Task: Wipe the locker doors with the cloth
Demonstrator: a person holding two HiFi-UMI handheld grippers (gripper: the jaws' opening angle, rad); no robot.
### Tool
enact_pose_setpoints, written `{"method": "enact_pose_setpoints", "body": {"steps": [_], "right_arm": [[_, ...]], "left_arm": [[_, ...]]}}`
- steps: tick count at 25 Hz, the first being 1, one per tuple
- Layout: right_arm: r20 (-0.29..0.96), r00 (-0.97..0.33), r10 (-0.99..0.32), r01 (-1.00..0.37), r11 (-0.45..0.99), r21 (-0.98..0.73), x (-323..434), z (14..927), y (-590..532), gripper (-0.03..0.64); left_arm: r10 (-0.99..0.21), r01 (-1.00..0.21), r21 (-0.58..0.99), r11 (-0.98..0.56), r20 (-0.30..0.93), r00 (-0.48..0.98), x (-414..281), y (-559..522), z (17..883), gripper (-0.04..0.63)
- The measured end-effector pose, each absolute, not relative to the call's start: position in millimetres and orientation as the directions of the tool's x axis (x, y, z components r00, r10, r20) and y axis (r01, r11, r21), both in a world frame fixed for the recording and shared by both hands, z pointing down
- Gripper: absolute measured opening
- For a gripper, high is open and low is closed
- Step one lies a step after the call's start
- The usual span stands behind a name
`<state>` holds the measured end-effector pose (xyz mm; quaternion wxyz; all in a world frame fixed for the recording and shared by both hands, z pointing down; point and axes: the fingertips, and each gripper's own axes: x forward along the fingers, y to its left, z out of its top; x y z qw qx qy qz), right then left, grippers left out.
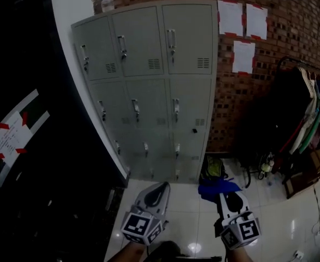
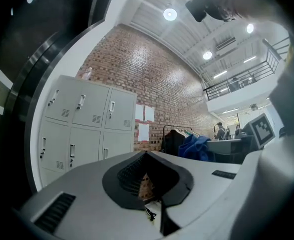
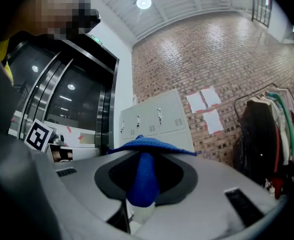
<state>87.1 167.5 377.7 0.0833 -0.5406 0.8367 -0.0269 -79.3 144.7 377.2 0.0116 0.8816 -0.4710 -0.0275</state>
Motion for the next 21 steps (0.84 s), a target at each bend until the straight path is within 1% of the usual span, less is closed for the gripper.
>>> {"method": "enact_pose_setpoints", "body": {"steps": [5,9,16,21], "right_arm": [[-0.113,-0.391,-0.913,-0.907,0.403,-0.119,68,376,199,0.091],[-0.11,-0.415,-0.903,-0.895,0.427,-0.13,45,370,211,0.091],[-0.119,-0.438,-0.891,-0.883,0.451,-0.132,-5,369,223,0.091],[-0.121,-0.436,-0.892,-0.881,0.45,-0.147,-21,368,234,0.091]], "left_arm": [[-0.834,-0.833,0.038,-0.552,-0.027,0.552,-100,181,376,0.0],[-0.845,-0.845,0.026,-0.534,-0.008,0.534,-124,197,372,0.0],[-0.874,-0.873,0.039,-0.486,-0.006,0.486,-189,217,372,0.0],[-0.87,-0.87,0.022,-0.492,-0.031,0.492,-208,226,369,0.0]]}}
